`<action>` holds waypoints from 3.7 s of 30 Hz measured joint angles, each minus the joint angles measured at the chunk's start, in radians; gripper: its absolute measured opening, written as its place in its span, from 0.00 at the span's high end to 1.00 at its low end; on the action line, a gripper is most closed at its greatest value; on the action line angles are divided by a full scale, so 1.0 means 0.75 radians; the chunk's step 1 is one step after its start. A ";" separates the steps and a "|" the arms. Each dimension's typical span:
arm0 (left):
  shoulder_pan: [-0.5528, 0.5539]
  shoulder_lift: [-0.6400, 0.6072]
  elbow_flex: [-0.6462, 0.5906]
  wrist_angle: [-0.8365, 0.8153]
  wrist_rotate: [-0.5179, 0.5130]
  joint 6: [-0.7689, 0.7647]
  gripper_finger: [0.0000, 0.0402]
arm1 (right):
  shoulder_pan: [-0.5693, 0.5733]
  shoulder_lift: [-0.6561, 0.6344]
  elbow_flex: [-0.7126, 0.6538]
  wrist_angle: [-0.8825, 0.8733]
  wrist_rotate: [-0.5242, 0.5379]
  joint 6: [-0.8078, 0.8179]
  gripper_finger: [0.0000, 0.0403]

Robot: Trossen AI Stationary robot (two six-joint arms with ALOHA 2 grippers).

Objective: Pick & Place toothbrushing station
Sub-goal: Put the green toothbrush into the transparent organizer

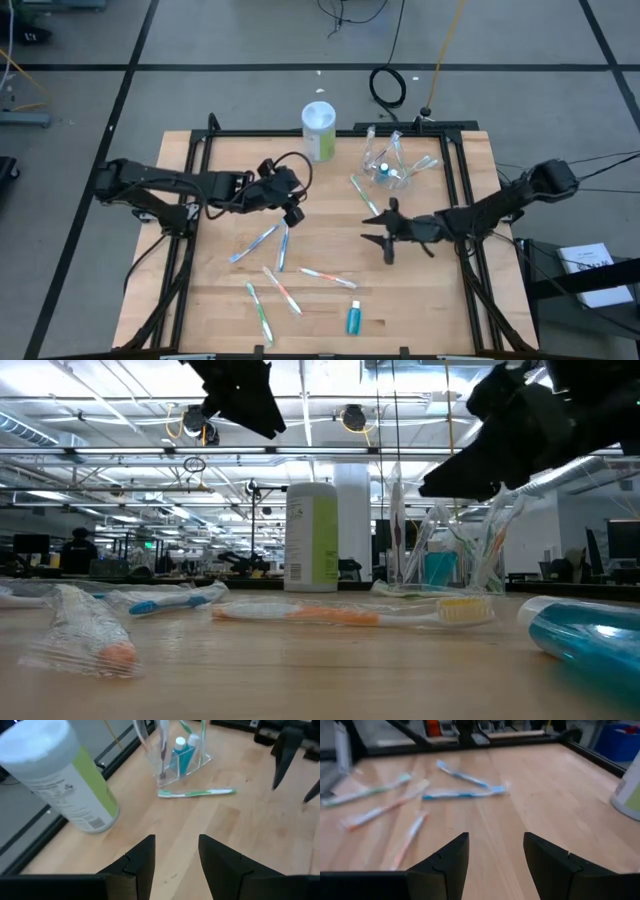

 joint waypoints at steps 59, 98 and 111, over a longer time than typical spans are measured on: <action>0.011 -0.005 -0.019 0.210 0.001 0.178 0.61 | -0.048 0.007 0.049 -0.526 -0.017 0.219 0.55; 0.049 -0.005 -0.019 0.224 0.011 0.208 0.61 | -0.258 0.234 0.337 -0.774 -0.280 0.251 0.98; 0.017 -0.005 -0.019 0.225 0.020 0.208 0.61 | -0.018 -0.345 0.338 -0.994 0.664 0.153 0.99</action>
